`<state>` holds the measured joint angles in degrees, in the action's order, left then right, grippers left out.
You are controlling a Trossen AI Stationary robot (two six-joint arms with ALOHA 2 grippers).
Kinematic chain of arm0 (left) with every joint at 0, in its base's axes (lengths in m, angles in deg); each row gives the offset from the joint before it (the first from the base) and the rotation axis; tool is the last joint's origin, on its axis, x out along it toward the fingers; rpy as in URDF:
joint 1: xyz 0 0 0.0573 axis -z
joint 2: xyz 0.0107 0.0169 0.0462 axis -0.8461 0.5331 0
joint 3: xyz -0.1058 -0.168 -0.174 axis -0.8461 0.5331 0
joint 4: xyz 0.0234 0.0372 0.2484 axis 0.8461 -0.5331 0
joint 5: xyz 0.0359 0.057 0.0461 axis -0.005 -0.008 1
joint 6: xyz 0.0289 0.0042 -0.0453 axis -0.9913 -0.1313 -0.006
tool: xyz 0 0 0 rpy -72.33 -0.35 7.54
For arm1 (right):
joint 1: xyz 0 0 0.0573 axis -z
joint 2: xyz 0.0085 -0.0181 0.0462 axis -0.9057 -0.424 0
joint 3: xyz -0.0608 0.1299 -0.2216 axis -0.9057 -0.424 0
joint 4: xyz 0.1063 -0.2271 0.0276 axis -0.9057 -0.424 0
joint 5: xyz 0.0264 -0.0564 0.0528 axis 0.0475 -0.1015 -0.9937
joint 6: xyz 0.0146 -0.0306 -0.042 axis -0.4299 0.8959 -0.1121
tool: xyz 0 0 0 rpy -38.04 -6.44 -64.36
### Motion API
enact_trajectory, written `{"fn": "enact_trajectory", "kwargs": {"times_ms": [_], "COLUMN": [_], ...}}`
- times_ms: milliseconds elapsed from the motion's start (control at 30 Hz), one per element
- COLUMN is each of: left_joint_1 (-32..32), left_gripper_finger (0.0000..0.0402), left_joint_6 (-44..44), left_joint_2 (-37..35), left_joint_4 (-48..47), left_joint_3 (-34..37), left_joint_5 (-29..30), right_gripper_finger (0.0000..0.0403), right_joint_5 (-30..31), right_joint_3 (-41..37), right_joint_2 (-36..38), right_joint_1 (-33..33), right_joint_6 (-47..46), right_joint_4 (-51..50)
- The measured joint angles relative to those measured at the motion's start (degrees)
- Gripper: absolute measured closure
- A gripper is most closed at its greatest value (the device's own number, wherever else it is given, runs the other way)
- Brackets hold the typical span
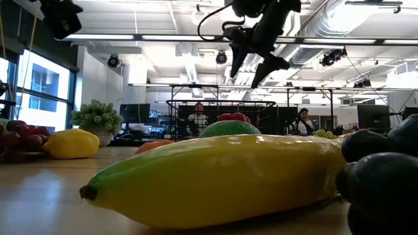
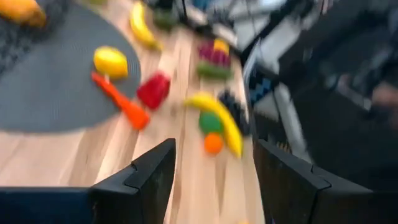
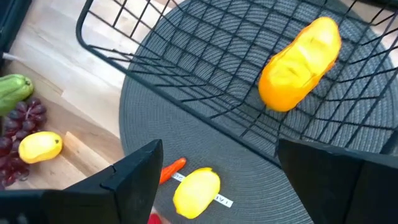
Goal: Build produce basket
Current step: Put the yellow lemon into the wire basket
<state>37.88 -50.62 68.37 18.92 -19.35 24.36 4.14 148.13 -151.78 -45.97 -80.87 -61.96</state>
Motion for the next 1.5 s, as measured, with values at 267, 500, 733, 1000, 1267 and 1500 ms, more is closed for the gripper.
{"fn": "enact_trajectory", "kwargs": {"times_ms": [267,500,733,1000,1267,1500], "left_joint_1": [4.5,10.7,15.8,16.6,16.6,16.6], "left_gripper_finger": [0.0196,0.0196,0.0196,0.0196,0.0196,0.0196], "left_joint_6": [-6.5,-4.9,-0.1,6.9,9.3,11.8], "left_joint_2": [3.1,5.9,11.6,17.6,20.2,20.6], "left_joint_4": [-12.9,-13.8,-13.6,-13.4,-13.3,-13.0], "left_joint_3": [-2.6,-2.6,-2.6,-2.6,-2.6,-2.6], "left_joint_5": [0.8,1.1,13.7,16.1,20.6,22.6], "right_gripper_finger": [0.0104,0.0104,0.0104,0.0104,0.0104,0.0104], "right_joint_5": [0.0,-0.4,-0.6,-0.6,-0.6,-0.6], "right_joint_3": [0.0,0.0,0.0,0.0,0.0,0.0], "right_joint_2": [0.0,0.0,0.0,0.0,0.0,0.0], "right_joint_1": [0.8,1.4,1.3,1.3,1.3,1.3], "right_joint_6": [3.0,6.6,7.4,8.7,8.9,8.9], "right_joint_4": [0.1,0.1,0.1,0.0,-0.2,-0.3]}}
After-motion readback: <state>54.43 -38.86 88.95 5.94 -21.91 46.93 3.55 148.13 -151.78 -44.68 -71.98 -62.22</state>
